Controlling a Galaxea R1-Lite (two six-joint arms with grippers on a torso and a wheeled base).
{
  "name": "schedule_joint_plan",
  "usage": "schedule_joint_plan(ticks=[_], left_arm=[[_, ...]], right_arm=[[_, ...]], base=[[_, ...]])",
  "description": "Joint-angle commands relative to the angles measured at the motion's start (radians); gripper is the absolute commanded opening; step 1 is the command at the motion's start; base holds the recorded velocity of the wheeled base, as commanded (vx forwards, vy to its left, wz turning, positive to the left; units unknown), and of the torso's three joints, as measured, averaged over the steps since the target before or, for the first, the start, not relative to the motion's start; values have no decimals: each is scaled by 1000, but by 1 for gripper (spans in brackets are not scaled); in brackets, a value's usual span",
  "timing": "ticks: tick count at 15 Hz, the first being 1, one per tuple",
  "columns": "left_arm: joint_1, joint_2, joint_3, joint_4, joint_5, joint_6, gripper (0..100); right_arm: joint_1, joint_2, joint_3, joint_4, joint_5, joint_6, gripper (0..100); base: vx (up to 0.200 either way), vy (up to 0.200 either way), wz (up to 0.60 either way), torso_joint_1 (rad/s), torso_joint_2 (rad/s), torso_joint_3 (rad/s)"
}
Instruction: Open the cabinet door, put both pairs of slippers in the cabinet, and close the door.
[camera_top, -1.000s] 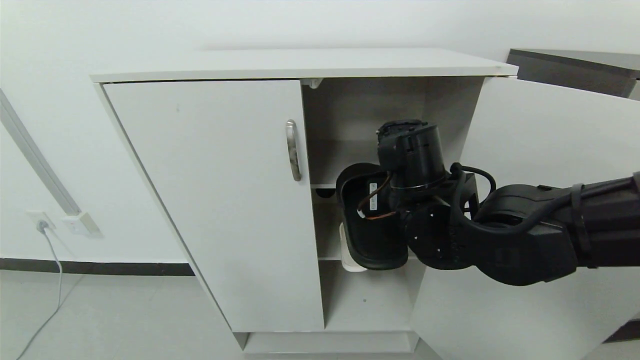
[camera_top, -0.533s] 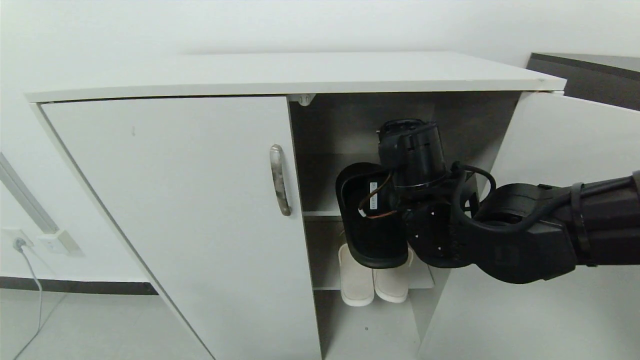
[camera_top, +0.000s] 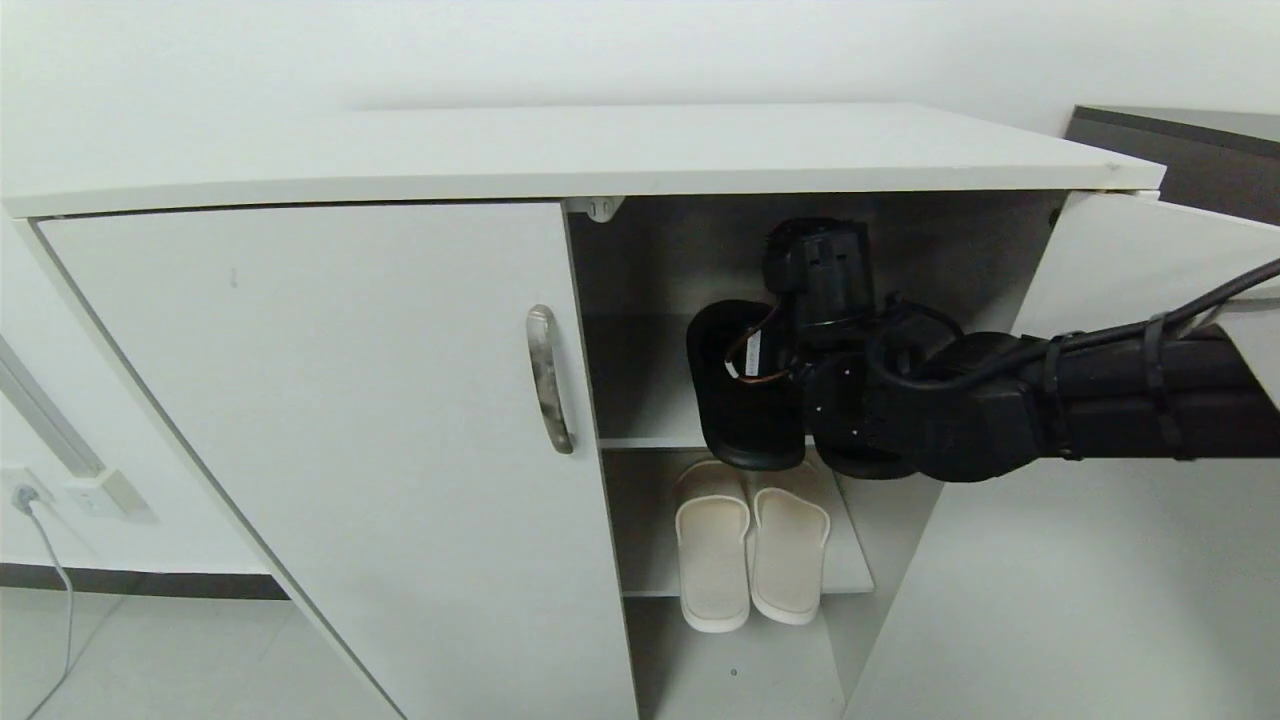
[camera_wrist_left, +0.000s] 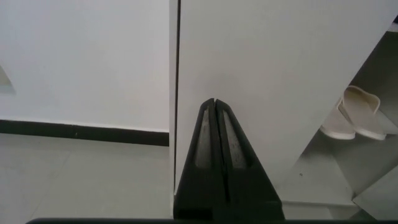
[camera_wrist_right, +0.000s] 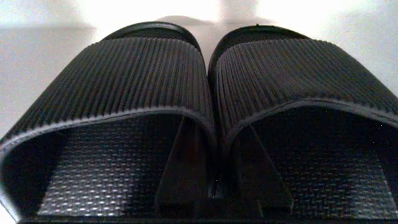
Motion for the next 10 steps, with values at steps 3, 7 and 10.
schedule_joint_plan(ticks=[3,7,10], left_arm=[[1,1,0,1,0,-1,0],[1,1,0,-1,0,-1,0],[1,1,1,-1,0,-1,0]], right_arm=[[-17,66,-67,1,4,-1,0],[-23,75,-70,1,10,-2,0],[-25,79,-72,1,10,-2,100]], base=[[0,0,0,0,0,0],[0,0,0,0,0,0],[0,0,0,0,0,0]])
